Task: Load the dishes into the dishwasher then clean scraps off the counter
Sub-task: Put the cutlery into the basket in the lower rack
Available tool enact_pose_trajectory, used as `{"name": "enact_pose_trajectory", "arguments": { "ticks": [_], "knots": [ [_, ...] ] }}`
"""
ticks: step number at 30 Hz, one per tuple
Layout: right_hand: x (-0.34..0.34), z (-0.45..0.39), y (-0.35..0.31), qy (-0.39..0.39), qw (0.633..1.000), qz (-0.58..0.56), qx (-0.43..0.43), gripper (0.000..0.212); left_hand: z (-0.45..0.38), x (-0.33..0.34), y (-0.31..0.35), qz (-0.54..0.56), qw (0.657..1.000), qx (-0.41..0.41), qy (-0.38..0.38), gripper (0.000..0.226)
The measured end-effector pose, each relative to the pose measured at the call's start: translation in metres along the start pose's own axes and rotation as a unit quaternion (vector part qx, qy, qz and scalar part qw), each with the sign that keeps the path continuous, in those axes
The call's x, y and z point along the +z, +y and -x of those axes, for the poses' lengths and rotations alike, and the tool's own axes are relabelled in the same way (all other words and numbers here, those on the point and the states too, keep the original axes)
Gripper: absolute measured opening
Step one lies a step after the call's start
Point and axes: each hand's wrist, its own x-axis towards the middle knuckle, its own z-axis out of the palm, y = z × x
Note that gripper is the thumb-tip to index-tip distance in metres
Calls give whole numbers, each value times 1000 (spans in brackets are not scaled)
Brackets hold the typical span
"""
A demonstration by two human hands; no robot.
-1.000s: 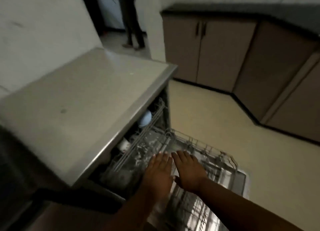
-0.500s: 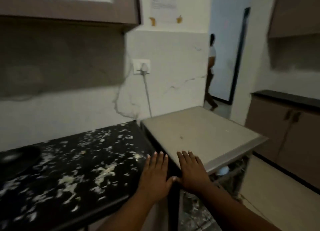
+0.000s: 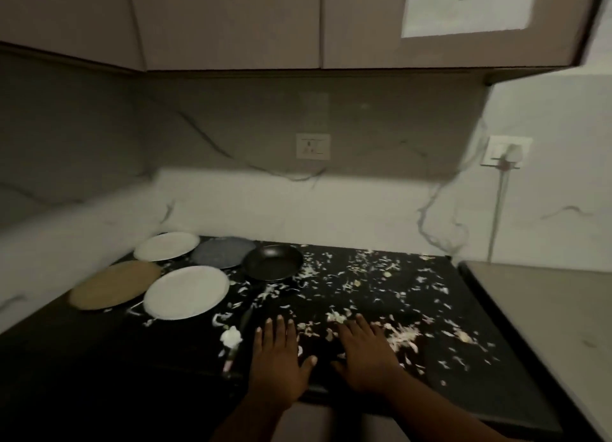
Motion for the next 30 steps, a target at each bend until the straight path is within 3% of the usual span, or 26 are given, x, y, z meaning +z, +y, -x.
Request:
{"name": "enact_pose_trajectory", "arguments": {
  "ticks": [4,7,10,15,18,23,25,30],
  "knots": [
    [19,-48,-28,-22,996,-30,-83,58,4,19,-51,-18,995,-93,-5,83],
    [29,-85,-47,-83,981,-14,-172,43,13,20,-77,-29,985,-169,-15,104],
    [42,-112,-70,-132,955,-7,-265,43,25,29,-97,-22,976,-210,-44,98],
    [74,-129,-111,-85,927,-3,-366,58,50,45,-116,-24,964,-259,-53,108],
    [89,-129,-126,-92,922,32,-375,59,65,42,-113,-21,952,-292,-86,110],
    [96,-120,-138,-21,934,-59,-352,30,73,46,-111,-38,941,-321,-95,108],
    [98,-119,-137,-37,931,-30,-361,36,66,37,-106,-50,937,-332,-95,109],
    [79,-108,-133,-79,923,60,-372,38,50,32,-108,-74,962,-259,-39,127]
  ]
}}
